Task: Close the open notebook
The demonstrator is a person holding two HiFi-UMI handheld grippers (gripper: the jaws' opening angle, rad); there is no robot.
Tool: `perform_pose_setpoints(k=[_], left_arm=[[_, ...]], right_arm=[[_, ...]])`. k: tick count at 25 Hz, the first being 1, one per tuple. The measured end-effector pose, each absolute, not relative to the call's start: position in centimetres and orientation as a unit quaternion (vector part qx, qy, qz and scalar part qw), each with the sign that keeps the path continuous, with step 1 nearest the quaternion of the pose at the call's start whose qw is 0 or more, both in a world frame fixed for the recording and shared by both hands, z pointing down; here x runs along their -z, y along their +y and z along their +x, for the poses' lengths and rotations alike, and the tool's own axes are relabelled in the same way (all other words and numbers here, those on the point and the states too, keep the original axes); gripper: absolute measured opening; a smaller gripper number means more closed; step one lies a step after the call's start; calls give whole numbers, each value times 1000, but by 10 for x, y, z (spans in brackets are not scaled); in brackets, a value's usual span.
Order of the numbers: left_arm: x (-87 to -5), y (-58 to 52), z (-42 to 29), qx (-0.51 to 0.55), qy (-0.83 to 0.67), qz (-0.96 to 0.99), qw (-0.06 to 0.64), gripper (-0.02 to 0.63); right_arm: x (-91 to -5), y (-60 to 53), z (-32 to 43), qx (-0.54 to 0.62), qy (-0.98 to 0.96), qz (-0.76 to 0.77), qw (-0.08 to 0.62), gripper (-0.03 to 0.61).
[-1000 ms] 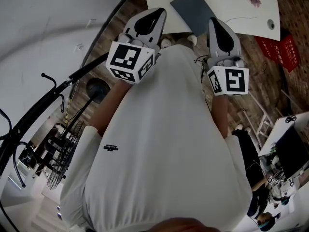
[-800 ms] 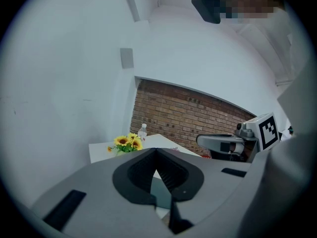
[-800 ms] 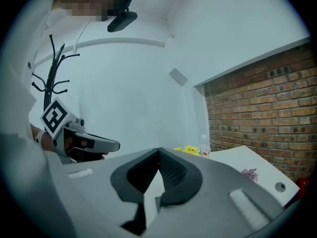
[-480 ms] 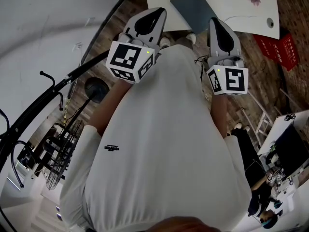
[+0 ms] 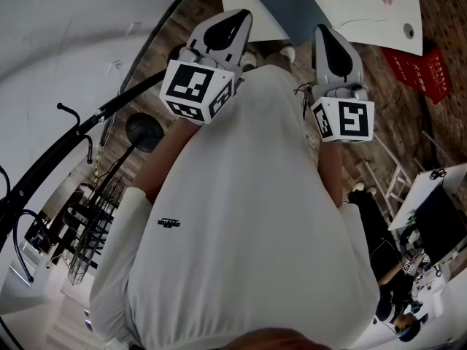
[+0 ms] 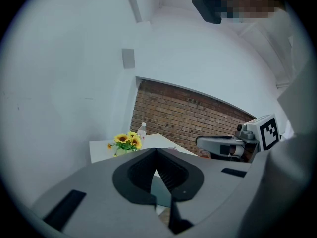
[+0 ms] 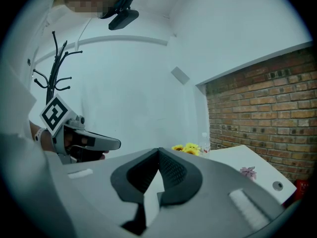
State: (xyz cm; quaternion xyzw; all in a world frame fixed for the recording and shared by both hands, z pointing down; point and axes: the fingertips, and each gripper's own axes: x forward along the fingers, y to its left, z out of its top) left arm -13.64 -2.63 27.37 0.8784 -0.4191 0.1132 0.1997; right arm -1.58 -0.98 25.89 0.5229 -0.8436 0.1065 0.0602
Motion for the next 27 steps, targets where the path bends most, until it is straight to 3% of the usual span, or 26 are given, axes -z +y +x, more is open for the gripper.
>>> perform_pose_setpoints(k=[27], left_arm=[[-270, -16, -130, -114, -416, 881, 194, 9]], right_arm=[[-259, -3, -7, -114, -840, 527, 57, 11]])
